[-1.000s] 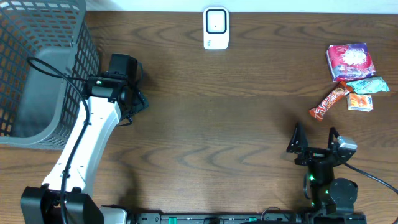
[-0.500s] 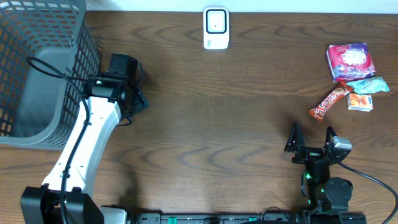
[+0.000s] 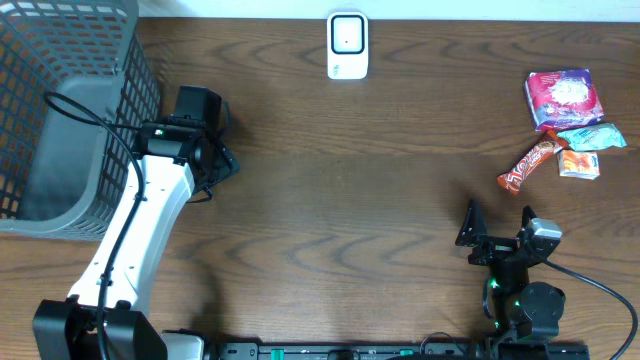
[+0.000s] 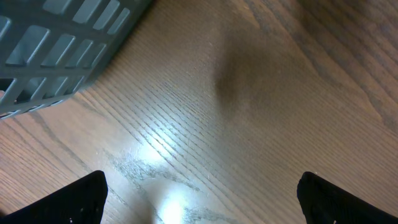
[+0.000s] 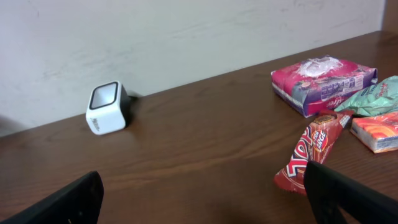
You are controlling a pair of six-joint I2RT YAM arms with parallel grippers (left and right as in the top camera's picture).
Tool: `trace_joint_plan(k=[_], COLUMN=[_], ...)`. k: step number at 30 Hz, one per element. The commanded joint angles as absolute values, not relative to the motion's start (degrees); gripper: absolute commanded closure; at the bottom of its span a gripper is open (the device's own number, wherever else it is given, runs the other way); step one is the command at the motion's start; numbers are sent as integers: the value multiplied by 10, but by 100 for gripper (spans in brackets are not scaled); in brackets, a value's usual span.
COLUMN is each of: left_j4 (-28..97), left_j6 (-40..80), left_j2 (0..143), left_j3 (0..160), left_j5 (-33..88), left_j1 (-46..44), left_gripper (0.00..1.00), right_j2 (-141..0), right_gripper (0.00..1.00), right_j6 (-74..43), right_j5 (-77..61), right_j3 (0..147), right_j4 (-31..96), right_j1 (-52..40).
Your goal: Scan the item barcode
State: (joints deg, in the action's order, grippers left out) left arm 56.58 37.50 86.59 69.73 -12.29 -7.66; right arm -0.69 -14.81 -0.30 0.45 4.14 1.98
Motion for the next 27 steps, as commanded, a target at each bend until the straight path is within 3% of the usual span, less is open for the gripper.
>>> trace_joint_plan(k=[1, 6, 27], left_j4=[567, 567, 567], left_j6=[376, 376, 376], left_j2=[865, 865, 865], left_j3=[695, 695, 695], left_j5=[-126, -126, -126], left_j1=[-76, -76, -76], left_gripper=[2, 2, 2], right_j2=[-3, -3, -3], right_gripper=[1, 1, 1], right_j6=[-126, -69, -69], right_j5=[3, -1, -4], right_j3=[3, 3, 3], right_j4=[43, 45, 44], right_j1=[14, 14, -2])
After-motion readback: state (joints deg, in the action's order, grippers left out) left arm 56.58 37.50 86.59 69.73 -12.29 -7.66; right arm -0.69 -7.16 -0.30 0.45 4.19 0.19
